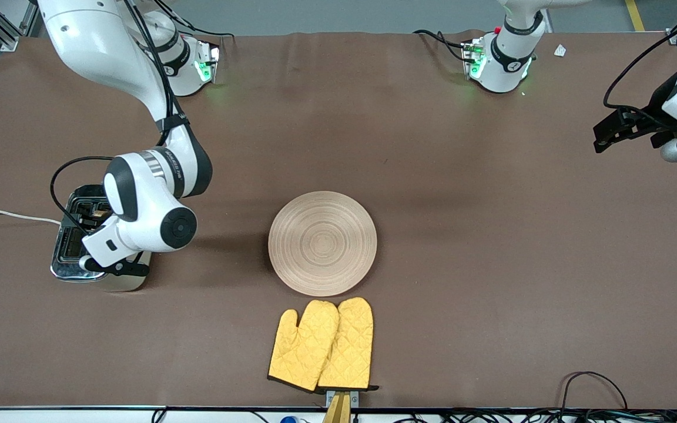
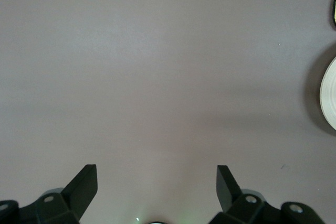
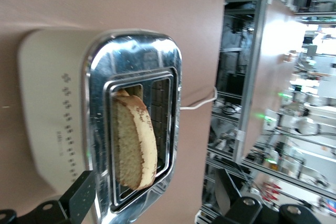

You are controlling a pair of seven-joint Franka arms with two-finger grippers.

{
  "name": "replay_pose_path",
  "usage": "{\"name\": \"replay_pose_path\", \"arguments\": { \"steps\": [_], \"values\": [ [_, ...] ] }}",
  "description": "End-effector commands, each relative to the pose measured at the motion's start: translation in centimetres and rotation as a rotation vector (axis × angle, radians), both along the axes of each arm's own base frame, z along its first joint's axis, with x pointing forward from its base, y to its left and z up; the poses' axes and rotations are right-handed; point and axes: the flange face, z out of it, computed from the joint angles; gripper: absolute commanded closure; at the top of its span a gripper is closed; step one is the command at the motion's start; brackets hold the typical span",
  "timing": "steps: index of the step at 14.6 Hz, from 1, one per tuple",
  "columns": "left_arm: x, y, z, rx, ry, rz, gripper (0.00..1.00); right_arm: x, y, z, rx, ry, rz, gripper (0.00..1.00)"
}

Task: Move plate and put bread in toaster
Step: 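Open the right gripper and raise it away from the toaster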

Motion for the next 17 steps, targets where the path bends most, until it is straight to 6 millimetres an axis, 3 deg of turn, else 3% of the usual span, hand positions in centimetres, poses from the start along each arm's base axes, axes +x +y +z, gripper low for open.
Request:
{"name": "replay_pose_path", "arguments": {
  "steps": [1, 4, 7, 11, 13, 15, 17],
  "values": [
    [-0.5, 0.2, 0.7, -0.003, -0.009, 0.014, 0.00, 0.2, -0.9, 6.6, 0.165, -0.009, 0.007, 0.00],
    [-0.4, 0.2, 0.7, -0.005, -0.009, 0.016, 0.00, -0.3, -2.9, 12.4, 0.314, -0.034, 0.021, 0.00],
    [-0.5, 0.2, 0.7, -0.005, -0.009, 0.016, 0.00, -1.6, -7.7, 17.2, 0.548, -0.111, -0.097, 0.00],
    [-0.4, 0.2, 0.6, -0.005, -0.006, 0.014, 0.00, -4.0, -11.5, 23.9, 0.814, -0.208, -0.095, 0.00],
    [-0.4, 0.2, 0.6, -0.006, -0.005, 0.014, 0.00, -5.2, -11.9, 25.7, 0.860, -0.230, -0.087, 0.00],
    [-0.4, 0.3, 0.6, -0.006, -0.006, 0.006, 0.00, -6.3, -12.9, 26.5, 0.985, -0.250, -0.129, 0.00],
    [-0.4, 0.6, 0.6, -0.003, -0.005, 0.008, 0.00, -7.0, -13.2, 26.8, 0.988, -0.240, -0.133, 0.00]
  ]
}}
